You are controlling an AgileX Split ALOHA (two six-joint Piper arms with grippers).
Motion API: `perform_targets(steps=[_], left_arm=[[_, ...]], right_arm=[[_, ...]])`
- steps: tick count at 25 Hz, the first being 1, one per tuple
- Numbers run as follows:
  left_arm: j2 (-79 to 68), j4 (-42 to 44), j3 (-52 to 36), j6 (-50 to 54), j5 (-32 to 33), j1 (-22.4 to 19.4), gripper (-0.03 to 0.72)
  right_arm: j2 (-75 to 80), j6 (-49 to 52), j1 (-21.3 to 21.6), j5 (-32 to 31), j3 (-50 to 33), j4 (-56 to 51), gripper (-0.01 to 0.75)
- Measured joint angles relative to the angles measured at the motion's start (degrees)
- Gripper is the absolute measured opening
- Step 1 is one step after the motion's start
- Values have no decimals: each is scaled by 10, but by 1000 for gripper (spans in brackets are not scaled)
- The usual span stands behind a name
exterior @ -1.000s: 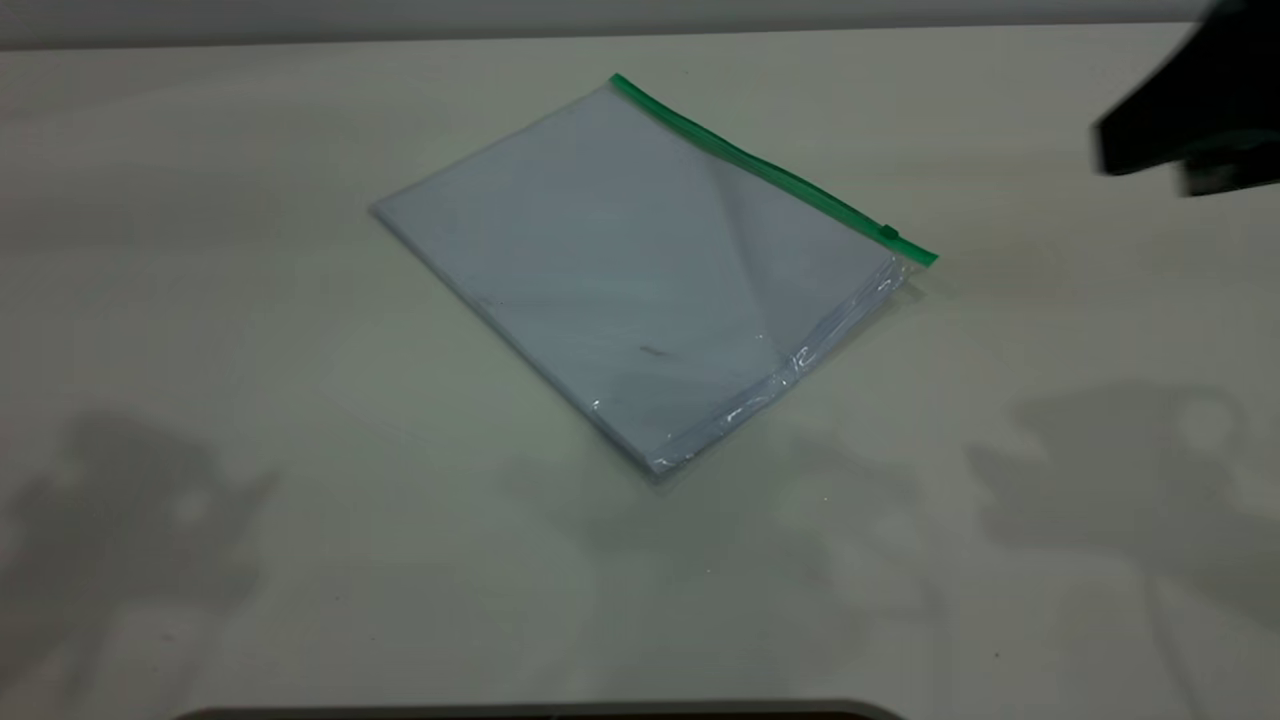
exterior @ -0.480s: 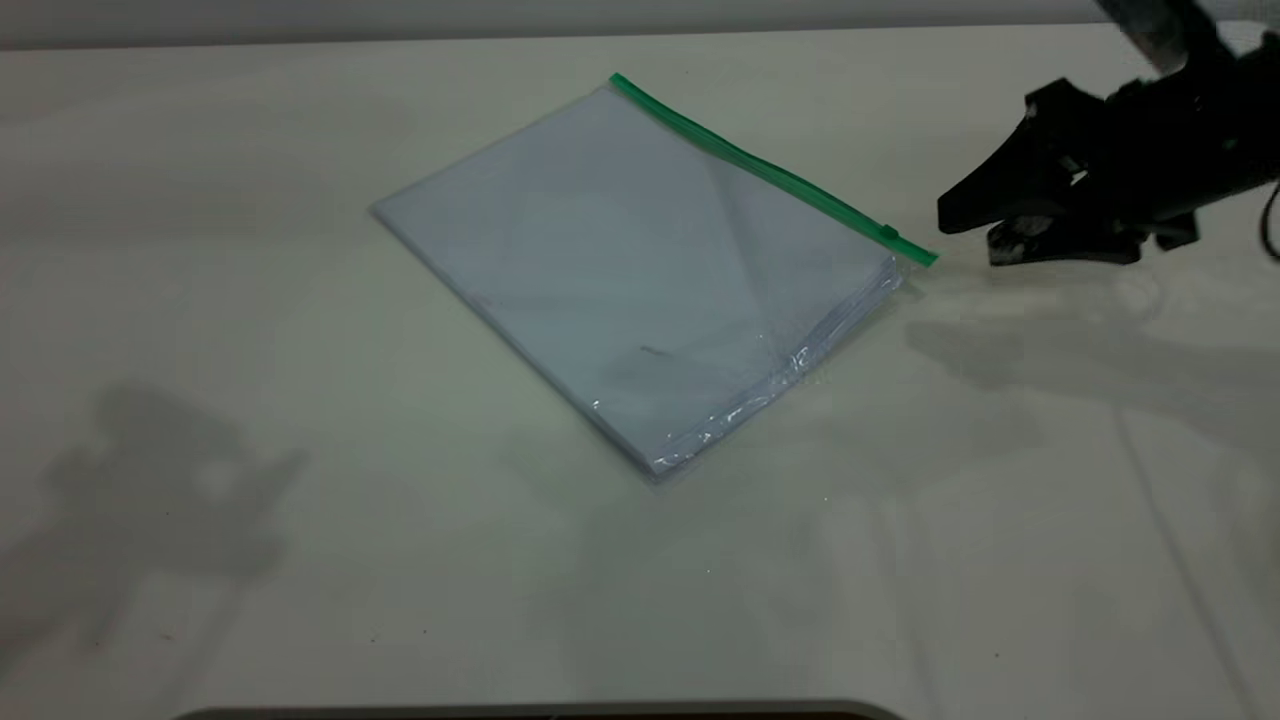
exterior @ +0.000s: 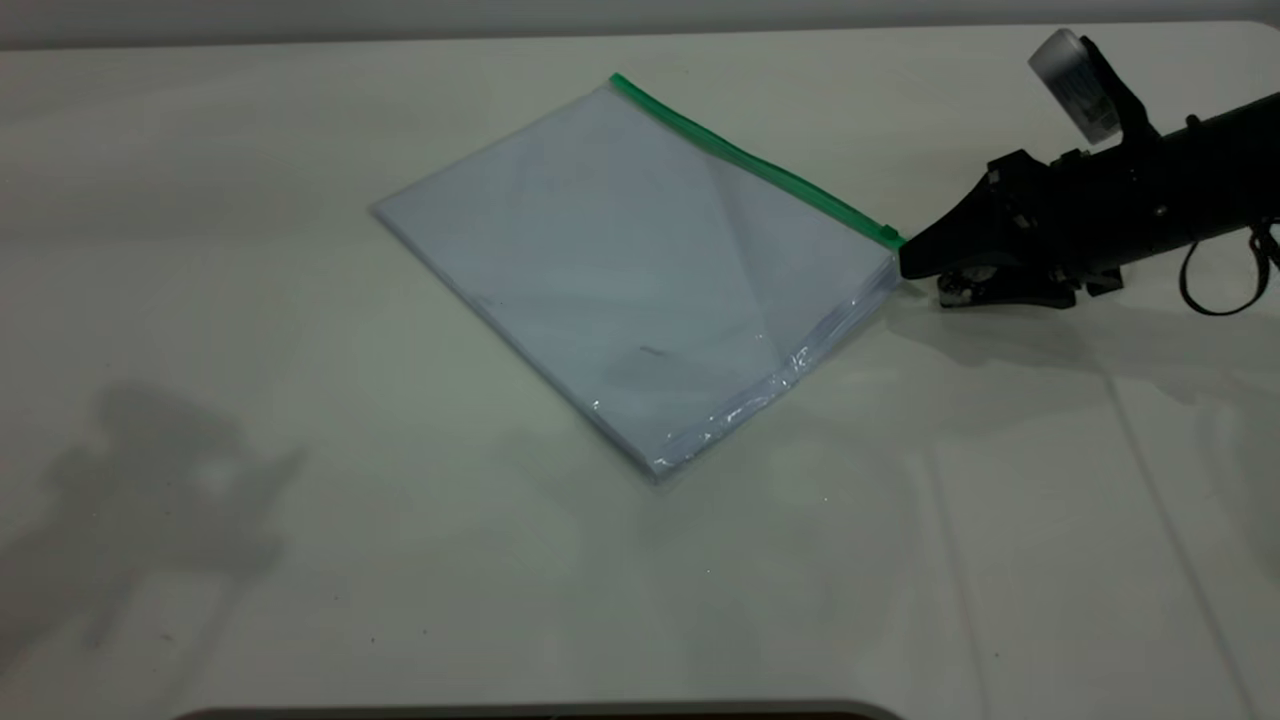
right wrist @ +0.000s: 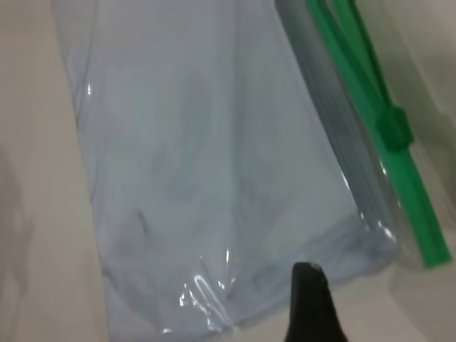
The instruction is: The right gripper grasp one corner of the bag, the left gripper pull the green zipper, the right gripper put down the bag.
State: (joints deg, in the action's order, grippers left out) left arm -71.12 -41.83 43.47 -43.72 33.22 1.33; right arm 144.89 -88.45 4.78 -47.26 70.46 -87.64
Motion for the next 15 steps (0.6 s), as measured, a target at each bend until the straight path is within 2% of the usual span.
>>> perform_targets(steps=[7, 12, 15], left_arm=[[0, -1, 0, 1, 0, 0, 549], [0, -1, 0, 1, 0, 0, 549], [0, -1, 1, 1, 0, 0, 549]], right_arm=[[24, -10, -6, -22, 24, -32, 534], [33, -30, -43, -17, 31, -65, 521], [33, -38, -61, -3, 31, -79, 488]])
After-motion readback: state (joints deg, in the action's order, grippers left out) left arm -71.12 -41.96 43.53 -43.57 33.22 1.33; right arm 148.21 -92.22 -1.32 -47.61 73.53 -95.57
